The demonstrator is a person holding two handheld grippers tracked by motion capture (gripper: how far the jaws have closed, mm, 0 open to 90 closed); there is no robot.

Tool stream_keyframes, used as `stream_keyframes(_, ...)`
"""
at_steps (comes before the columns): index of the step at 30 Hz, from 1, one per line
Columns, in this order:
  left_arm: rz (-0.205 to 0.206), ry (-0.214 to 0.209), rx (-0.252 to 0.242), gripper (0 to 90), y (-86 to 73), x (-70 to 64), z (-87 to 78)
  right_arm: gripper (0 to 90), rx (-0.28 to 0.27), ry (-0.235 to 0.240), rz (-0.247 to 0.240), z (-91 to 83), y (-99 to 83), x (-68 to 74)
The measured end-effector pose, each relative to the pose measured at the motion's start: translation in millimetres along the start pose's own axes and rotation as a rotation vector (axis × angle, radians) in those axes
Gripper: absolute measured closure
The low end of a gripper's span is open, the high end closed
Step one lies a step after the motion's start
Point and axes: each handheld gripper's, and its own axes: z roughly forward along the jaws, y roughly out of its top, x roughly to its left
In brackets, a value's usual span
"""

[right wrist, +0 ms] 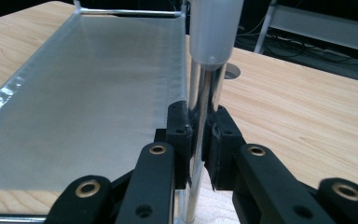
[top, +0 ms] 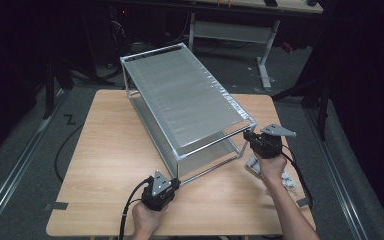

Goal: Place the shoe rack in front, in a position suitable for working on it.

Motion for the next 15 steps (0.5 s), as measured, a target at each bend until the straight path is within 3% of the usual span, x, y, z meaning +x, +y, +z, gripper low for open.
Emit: stream_keyframes(15, -0.052, 0.038, 0.028, 80.9, 3.3, 15.3, -2.5, 81.4, -0.009, 0.031, -0.011, -10.7, -6.6, 7.2)
